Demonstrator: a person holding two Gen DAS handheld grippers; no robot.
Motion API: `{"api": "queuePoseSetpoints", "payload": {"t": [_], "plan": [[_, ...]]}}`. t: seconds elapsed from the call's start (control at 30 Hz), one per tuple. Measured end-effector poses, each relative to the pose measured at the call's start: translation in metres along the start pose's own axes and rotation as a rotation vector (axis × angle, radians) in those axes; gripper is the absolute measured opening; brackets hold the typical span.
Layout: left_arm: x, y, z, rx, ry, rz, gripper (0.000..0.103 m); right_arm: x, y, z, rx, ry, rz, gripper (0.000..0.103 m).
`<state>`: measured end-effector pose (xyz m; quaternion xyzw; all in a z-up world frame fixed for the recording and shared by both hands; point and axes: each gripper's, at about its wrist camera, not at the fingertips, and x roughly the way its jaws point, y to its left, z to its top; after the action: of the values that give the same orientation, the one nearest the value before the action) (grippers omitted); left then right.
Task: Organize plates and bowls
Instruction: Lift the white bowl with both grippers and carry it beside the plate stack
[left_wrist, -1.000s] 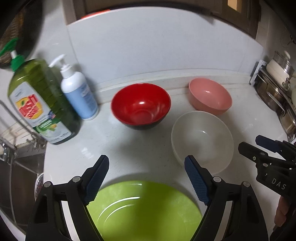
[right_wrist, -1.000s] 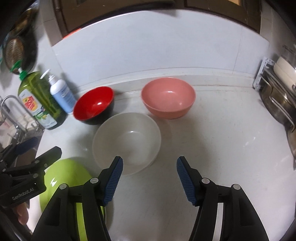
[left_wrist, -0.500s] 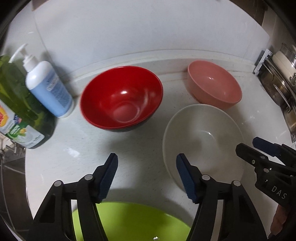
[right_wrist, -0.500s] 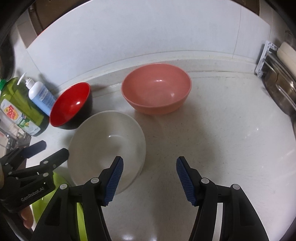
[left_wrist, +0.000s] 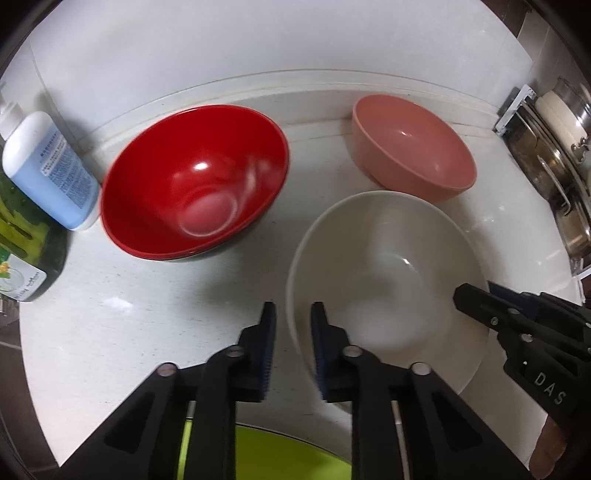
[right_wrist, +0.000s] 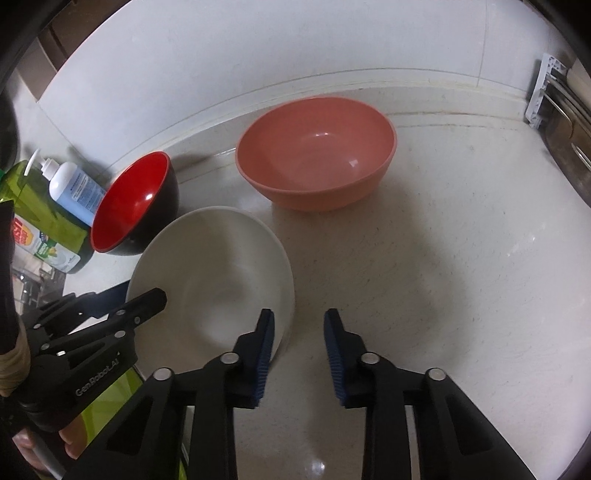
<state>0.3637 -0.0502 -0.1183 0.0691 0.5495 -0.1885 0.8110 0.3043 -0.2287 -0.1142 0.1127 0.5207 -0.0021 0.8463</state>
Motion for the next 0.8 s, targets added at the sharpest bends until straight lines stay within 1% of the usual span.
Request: {"api": "queuePoseSetpoints", "payload": {"t": [0.03, 0.1, 0.13, 0.33, 0.43, 0.63, 0.8], "plan": [[0.0, -0.001, 0.001, 0.0, 0.0, -0.003, 0.012, 0.001, 0.001, 0.001, 0.002, 0.001, 0.007, 0.021], [-0.001, -0.004, 0.0, -0.003, 0.0, 0.004, 0.012, 0.001, 0.004, 0.002, 0.0, 0.004, 0.019, 0.014], [-0.001, -0.006, 0.002, -0.004, -0.001, 0.003, 0.012, 0.001, 0.004, 0.003, -0.001, 0.007, 0.023, 0.013], [-0.013, -0.008, -0.001, -0.016, -0.013, -0.007, 0.012, -0.001, 0.004, 0.005, 0.011, 0.013, 0.022, 0.011], [-0.028, -0.008, -0.006, -0.014, -0.027, -0.018, 0.012, -0.006, 0.005, 0.004, 0.013, 0.003, 0.02, 0.011], [-0.053, -0.023, -0.017, -0.012, -0.057, -0.046, 0.012, -0.034, 0.002, -0.004, 0.013, -0.04, 0.011, 0.011], [-0.07, -0.035, -0.03, -0.01, -0.067, -0.075, 0.012, -0.058, -0.006, -0.014, 0.008, -0.073, -0.003, 0.011]]}}
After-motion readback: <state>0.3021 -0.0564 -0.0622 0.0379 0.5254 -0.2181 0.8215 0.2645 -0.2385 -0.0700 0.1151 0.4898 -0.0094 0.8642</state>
